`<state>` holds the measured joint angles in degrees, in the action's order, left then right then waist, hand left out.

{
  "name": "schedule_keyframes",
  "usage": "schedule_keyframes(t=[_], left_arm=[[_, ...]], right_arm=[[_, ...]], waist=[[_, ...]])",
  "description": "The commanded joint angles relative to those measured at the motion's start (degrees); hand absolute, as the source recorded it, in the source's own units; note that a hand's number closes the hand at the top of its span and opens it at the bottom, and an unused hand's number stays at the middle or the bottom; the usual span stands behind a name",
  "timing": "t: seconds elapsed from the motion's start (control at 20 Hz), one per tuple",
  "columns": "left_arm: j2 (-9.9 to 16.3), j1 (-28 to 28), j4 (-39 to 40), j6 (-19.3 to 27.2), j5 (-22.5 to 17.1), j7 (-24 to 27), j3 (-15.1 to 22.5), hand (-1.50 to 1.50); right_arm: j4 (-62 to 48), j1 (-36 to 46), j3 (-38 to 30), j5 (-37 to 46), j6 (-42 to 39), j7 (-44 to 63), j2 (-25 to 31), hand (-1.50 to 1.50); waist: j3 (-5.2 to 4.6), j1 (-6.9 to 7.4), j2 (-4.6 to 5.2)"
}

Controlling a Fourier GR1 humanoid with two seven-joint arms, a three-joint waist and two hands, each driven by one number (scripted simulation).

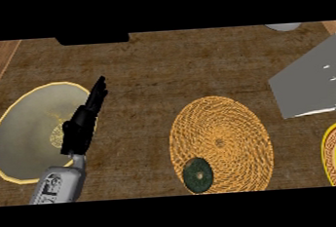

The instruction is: Pick the bell pepper from the placemat and place it in the tiered shelf

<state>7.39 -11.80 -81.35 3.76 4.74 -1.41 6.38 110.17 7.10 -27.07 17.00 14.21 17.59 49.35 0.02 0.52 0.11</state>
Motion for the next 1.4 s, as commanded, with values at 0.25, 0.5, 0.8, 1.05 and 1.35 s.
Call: schedule_keyframes(t=[0.25,0.5,0.8,1.05,1.35], left_arm=[[2.01,-1.58,1.24,-4.08,-2.47,-0.37,-2.61,0.0],[-0.91,2.22,-3.78,-0.36,0.84,-3.23,-0.14,0.0],[-1.03,0.01,-0.78,-2.21,1.03,-1.37,-1.3,0.0],[0.33,-0.96,1.24,-2.14,0.0,0.53,-3.93,0.0],[0.27,1.95,-1.88,-2.55,1.3,0.04,-3.15,0.0]], right_arm=[[-13.85,11.66,0.42,-8.6,3.15,-9.04,-7.3,1.5],[-22.24,13.41,-0.17,-9.67,2.8,-18.01,-9.61,1.5],[-33.24,18.12,-1.16,-10.84,1.43,-25.01,-8.42,1.5],[-39.1,15.97,-2.6,-0.91,6.09,-14.1,-1.33,-1.5],[-35.35,11.6,-5.05,-5.26,7.15,-16.8,-7.82,-1.5]], waist=[[0.02,0.09,0.04],[0.01,-0.07,-0.11],[-0.01,-0.17,-0.03],[-0.04,-0.3,0.19],[-0.01,-0.62,-0.19]])
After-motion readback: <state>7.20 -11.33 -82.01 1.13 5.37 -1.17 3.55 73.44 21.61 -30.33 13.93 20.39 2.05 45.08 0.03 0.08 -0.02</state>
